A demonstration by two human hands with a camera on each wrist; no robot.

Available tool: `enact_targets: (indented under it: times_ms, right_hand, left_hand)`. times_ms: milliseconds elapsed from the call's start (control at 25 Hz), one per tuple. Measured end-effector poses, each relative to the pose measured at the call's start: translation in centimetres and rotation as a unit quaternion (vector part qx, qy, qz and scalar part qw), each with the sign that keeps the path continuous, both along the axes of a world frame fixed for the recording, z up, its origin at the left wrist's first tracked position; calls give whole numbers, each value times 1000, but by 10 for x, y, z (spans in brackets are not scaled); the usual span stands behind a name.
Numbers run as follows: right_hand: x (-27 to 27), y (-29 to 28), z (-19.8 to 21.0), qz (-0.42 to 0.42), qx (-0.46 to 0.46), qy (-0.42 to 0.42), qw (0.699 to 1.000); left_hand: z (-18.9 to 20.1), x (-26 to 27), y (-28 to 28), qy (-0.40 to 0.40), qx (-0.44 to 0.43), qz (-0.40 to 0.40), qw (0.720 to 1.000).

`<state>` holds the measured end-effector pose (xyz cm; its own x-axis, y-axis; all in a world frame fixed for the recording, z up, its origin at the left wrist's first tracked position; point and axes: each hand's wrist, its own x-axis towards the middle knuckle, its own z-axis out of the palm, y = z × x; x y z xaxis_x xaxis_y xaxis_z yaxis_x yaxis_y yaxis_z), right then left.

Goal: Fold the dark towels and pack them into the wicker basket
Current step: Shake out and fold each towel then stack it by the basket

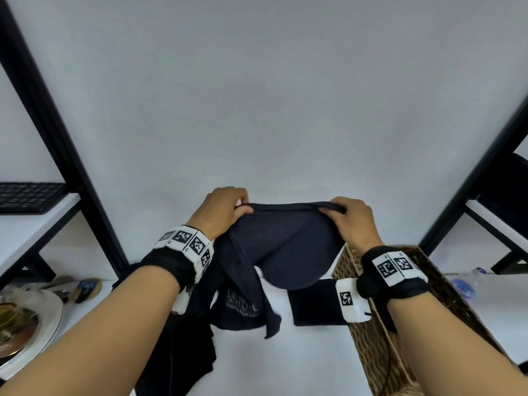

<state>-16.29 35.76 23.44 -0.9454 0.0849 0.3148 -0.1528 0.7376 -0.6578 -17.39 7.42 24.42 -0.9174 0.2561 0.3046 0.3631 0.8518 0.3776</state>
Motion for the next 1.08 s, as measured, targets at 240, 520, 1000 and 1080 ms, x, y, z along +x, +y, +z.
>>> enact_targets:
  times_ms: [240,520,1000,1080]
  right_hand:
    - [3,5,29,82,-86,-36,992]
    - [-16,-51,54,176,-44,-70,981]
    - [-30,-44,14,165,-235,-103,952]
    - [-32,-36,0,170,-161,-136,963]
  left_hand:
    - [-15,9,-18,-108,-97,70,987]
    - [25,6,76,-90,176,-85,977]
    - [35,-16,60,-83,206,-52,974]
    - [33,-25,51,-66,242,-22,968]
